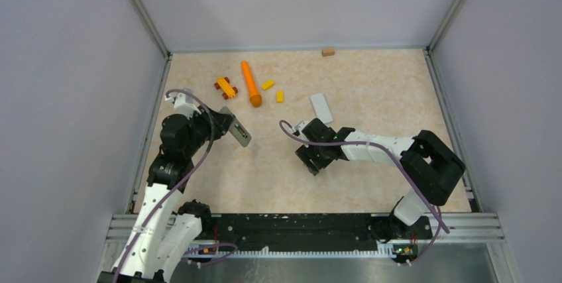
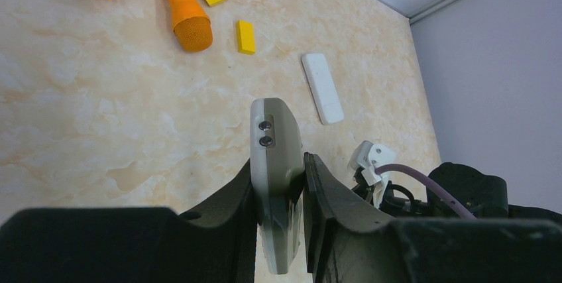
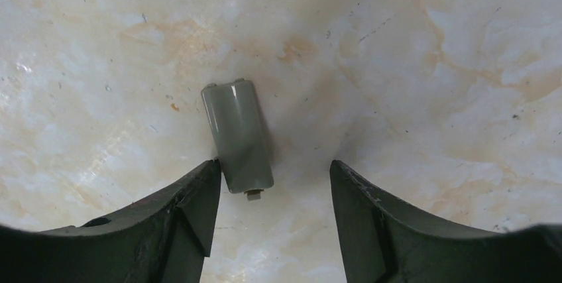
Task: Load the batteries into the remote control
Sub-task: Pick up the battery cover at the center of the board.
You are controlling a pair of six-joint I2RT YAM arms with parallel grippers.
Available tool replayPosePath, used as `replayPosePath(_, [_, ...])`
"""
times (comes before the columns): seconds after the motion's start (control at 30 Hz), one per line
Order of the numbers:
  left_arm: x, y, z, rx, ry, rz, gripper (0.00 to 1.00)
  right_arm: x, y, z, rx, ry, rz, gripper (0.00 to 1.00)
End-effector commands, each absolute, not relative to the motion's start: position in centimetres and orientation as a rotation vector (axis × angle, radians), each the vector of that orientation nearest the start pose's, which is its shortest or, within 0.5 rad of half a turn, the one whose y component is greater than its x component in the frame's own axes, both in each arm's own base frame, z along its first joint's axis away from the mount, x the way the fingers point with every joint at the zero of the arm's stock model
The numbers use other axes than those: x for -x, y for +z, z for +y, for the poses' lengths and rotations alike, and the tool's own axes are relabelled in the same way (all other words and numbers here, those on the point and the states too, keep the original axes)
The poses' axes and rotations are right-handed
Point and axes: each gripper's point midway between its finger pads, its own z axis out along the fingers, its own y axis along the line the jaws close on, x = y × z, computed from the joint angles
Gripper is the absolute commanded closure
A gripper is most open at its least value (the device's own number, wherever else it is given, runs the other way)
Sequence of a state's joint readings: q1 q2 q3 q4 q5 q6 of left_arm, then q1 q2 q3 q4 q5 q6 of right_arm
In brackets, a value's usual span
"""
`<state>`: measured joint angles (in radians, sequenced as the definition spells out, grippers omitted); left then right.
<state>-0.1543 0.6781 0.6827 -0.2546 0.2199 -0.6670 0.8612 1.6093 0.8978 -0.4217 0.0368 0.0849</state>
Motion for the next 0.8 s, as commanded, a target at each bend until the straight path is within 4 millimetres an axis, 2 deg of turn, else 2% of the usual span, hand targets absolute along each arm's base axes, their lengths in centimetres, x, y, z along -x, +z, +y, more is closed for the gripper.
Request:
replayPosePath(0.0, [-27.5,27.1,-10.5,0.300,-0.785,1.774,1.00,-20.9,3.4,24.5,1.152,0.256,2.460,0.40])
replayPosePath(0.37, [-27.5,27.0,-10.5,0.301,-0.786,1.777,1.00,-20.4,2.5,26.0,1.280,0.311,2.405,0.61])
replayPosePath(0.5, [-27.5,26.9,-10.5,0.300,-0.792,1.778,1.00,-20.2,2.5,25.9,1.294,0.296,2.404,0.74])
replayPosePath(0.63, [-27.4,26.8,-11.1,0.287,-0.830,1.782,1.00,-21.3,4.4,26.5,1.193,0.311,2.343,0.83])
replayPosePath(0.77, [-27.4,27.2,-12.8,0.236,-0.943,1.765,1.00,-22.4,8.6,27.9,1.028,0.408,2.214,0.84])
